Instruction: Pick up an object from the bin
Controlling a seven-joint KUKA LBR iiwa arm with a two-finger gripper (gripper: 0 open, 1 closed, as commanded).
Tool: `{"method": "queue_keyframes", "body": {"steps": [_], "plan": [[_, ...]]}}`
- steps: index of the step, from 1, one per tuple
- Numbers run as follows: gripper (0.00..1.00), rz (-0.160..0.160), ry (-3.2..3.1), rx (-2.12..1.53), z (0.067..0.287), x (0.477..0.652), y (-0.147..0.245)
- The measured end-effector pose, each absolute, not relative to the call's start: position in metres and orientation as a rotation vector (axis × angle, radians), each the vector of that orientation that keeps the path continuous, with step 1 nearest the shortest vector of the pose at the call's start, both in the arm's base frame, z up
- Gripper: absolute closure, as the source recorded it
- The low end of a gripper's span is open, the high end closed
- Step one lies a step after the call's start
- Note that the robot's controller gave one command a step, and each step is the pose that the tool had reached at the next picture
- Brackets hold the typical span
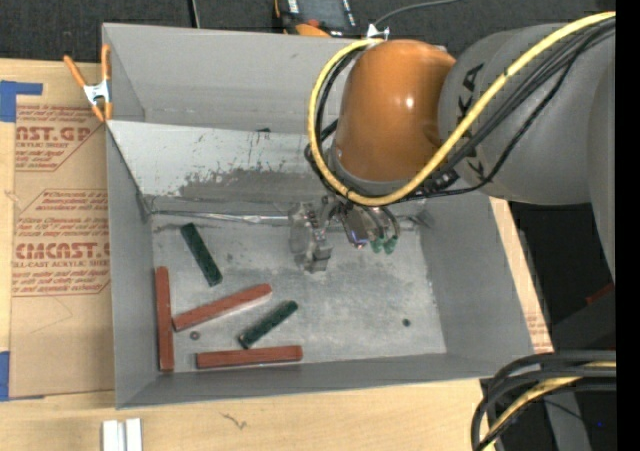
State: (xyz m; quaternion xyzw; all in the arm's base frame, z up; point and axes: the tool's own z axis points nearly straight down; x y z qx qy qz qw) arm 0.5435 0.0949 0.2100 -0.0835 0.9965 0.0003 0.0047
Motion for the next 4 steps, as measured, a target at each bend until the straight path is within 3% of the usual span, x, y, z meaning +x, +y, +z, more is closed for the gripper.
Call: {"method": "queue_keyframes", "body": {"steps": [1, 2, 3, 4], "plan": [[0.0, 0.0, 3.128, -0.262, 0.206, 0.543, 0.095], [0.0, 0.002, 3.133, -0.32, 0.105, 0.507, 0.158], [0.0, 0.0, 3.123, -0.379, 0.068, 0.521, 0.151], [0.0, 0.002, 3.096, -0.522, 0.07, 0.529, 0.137]]}}
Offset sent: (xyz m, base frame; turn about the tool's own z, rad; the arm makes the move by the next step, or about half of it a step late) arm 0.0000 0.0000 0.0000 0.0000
